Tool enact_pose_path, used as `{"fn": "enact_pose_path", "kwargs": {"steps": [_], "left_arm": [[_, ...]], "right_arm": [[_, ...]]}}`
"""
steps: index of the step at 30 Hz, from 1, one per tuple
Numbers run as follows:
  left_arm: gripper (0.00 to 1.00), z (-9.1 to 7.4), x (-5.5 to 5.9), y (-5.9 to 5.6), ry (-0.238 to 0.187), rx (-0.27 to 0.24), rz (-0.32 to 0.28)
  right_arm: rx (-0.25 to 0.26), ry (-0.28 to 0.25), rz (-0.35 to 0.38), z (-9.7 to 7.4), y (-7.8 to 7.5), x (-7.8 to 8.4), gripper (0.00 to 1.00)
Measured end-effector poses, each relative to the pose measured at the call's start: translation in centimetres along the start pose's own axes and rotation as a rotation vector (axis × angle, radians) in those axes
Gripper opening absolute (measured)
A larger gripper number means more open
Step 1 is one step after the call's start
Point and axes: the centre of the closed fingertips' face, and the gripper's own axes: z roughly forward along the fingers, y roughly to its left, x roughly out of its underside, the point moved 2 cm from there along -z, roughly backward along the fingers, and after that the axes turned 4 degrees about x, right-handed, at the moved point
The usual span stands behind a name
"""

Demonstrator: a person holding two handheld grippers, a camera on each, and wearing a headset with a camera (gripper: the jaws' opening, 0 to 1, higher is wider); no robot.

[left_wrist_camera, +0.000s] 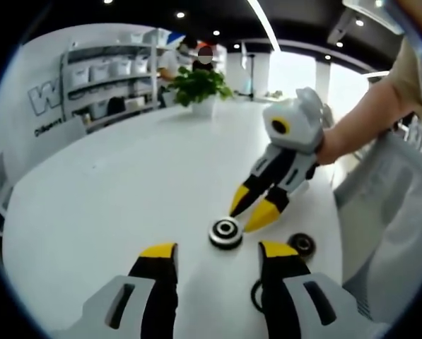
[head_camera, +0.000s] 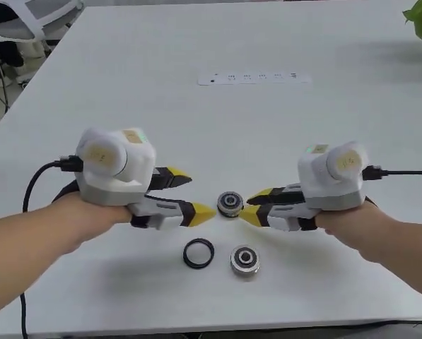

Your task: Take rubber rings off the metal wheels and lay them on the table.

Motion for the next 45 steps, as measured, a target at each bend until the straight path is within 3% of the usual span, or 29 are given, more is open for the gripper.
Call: {"fn": "enact_pose_path", "kwargs": {"steps": [31, 45], "left_arm": [[0.32, 4.1, -0.2, -0.6, 0.037, 0.057, 0.019], [0.22, 4.9, 0.4, -0.7, 0.072, 0.067, 0.03]], "right_arm": [[-0.019, -0.018, -0.025, 0.5, -0.1, 0.2, 0.08], [-0.016, -0.032, -0.014, 0.6, -0.1, 0.2, 0.07]]}}
